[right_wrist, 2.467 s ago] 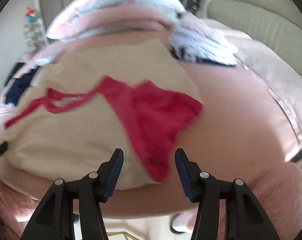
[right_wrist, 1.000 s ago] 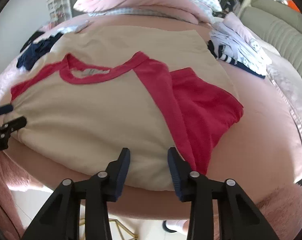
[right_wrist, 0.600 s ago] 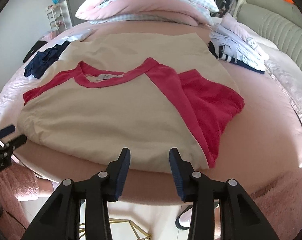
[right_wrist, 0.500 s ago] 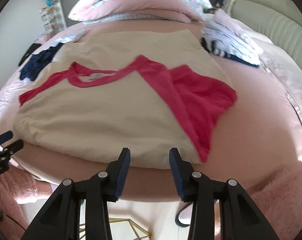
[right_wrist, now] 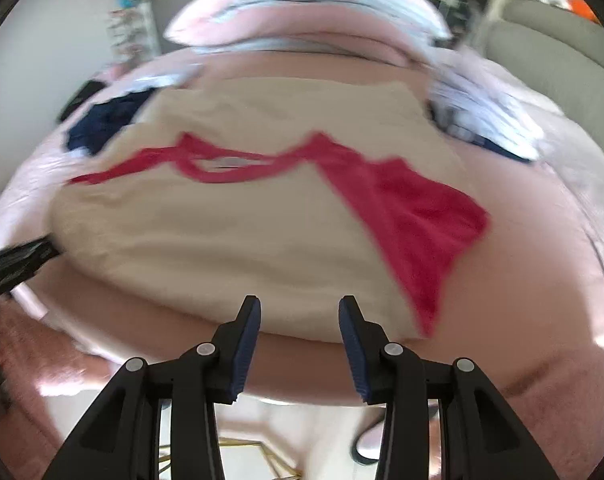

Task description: Fold clothes

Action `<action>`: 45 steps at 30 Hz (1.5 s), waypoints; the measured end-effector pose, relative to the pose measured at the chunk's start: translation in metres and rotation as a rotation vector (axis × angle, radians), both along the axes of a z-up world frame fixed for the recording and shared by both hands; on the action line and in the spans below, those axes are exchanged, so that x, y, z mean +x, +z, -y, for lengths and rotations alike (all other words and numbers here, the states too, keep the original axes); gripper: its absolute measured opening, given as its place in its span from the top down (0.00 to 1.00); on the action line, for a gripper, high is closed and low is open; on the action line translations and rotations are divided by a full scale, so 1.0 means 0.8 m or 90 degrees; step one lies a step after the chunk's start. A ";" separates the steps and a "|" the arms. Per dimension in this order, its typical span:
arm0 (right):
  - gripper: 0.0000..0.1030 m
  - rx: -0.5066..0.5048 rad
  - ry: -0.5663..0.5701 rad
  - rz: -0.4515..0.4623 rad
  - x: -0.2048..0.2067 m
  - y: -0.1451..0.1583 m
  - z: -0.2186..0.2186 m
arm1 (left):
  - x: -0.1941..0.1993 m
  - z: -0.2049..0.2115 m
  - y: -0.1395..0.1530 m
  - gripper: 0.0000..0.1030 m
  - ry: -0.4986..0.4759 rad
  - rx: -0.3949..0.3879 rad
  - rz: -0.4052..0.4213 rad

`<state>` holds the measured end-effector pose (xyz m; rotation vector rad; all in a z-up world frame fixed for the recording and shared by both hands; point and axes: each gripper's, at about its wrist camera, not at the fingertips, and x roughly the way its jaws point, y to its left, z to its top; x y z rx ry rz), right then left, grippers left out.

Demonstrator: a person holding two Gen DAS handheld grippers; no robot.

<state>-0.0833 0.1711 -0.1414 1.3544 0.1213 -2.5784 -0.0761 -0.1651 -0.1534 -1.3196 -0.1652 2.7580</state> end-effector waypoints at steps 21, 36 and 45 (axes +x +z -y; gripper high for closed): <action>0.61 -0.101 0.171 0.109 -0.073 -0.019 0.123 | -0.022 -0.009 0.036 0.72 -0.153 0.005 -0.038; 0.61 -0.119 0.117 0.057 -0.061 0.020 0.093 | -0.035 0.001 0.024 0.96 -0.147 0.017 -0.068; 0.59 -0.089 0.150 0.089 -0.085 -0.014 0.128 | -0.028 0.007 0.028 0.79 -0.173 0.054 -0.066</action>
